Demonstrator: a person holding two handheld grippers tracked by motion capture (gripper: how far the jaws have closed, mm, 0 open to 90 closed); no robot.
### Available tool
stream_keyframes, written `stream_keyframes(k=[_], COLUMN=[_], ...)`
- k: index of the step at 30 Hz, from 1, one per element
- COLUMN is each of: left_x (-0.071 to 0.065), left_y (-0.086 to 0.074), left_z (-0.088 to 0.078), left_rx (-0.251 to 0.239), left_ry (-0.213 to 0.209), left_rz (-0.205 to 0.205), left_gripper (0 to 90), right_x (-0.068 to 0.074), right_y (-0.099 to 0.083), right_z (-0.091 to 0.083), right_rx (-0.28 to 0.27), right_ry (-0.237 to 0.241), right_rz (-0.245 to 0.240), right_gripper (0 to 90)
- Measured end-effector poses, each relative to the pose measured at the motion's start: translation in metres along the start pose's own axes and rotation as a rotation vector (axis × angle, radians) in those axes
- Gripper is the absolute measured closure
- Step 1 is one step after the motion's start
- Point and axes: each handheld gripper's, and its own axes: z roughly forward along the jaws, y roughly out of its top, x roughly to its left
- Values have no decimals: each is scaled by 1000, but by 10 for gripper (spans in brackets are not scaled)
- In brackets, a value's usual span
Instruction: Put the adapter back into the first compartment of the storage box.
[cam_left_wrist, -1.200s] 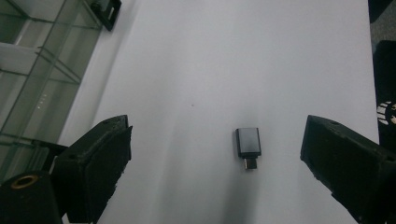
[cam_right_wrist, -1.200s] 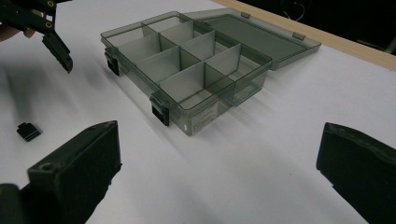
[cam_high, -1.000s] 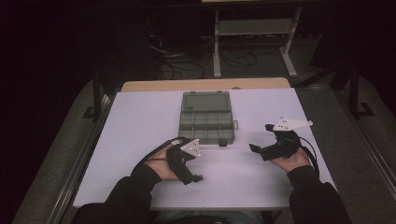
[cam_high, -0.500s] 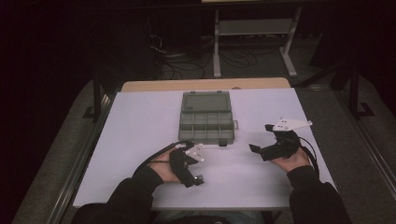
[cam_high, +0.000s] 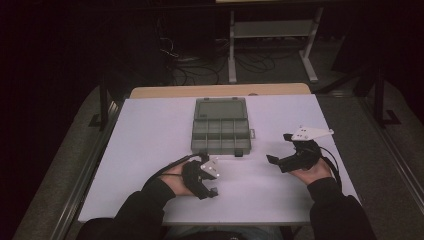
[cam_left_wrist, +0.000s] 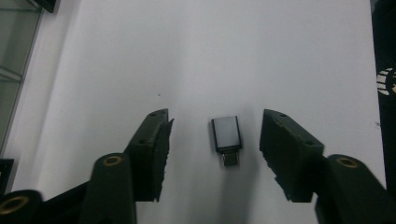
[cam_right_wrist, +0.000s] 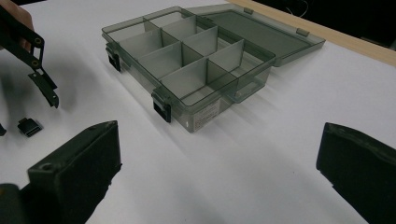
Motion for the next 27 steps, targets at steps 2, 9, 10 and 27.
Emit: stream_keyframes(k=[2, 9, 10, 27], left_x=[0, 0, 0, 4], left_y=[0, 0, 0, -3], left_z=[0, 4, 5, 5], left_rx=[0, 14, 15, -14], left_ry=[-1, -19, -20, -36], left_rz=[2, 12, 12, 9], left_gripper=[475, 543, 555, 759], right_x=[0, 0, 0, 0], right_y=[0, 0, 0, 0], right_z=[0, 0, 1, 0], right_rx=[0, 5, 5, 3], right_ry=[0, 1, 2, 2], right_rz=[1, -1, 0, 0], right_gripper=[0, 0, 0, 0])
